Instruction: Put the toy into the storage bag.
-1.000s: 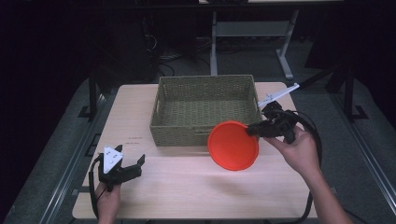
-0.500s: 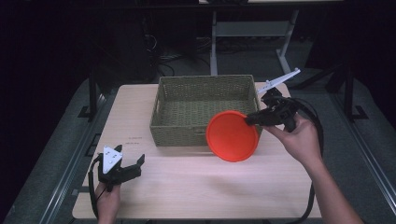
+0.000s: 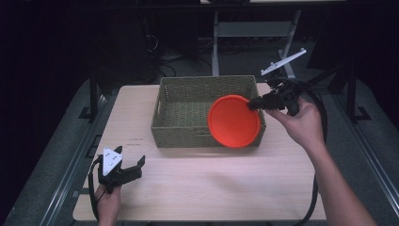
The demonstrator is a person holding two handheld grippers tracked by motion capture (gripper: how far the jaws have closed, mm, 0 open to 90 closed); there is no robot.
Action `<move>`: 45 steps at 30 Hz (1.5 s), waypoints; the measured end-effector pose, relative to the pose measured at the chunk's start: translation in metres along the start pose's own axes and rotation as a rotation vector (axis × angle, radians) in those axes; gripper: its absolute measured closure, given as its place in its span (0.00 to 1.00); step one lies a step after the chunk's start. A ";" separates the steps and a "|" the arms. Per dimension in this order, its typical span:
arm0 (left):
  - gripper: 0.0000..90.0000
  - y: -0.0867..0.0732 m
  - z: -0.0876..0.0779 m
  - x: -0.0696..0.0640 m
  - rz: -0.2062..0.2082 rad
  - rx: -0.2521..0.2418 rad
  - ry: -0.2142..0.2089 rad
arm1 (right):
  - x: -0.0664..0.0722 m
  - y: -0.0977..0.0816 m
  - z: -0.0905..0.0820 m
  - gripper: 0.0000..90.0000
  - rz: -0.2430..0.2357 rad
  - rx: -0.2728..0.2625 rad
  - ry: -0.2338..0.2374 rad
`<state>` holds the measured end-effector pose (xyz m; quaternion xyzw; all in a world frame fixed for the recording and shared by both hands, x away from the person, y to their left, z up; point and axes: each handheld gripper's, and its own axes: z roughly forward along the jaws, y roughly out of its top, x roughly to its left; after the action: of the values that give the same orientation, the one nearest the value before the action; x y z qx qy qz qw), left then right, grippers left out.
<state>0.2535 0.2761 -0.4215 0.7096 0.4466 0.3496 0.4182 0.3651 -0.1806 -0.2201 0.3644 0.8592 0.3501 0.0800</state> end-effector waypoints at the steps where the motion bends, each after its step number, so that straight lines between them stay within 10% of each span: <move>1: 0.14 0.000 0.000 0.000 -0.003 -0.001 0.001 | -0.001 0.002 0.000 0.91 -0.001 -0.003 0.000; 45: 0.14 0.001 -0.001 0.000 -0.009 -0.018 -0.006 | -0.038 0.056 0.049 0.91 0.121 0.015 -0.047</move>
<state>0.2533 0.2766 -0.4199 0.7049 0.4452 0.3496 0.4274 0.4441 -0.1528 -0.2236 0.4243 0.8361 0.3391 0.0764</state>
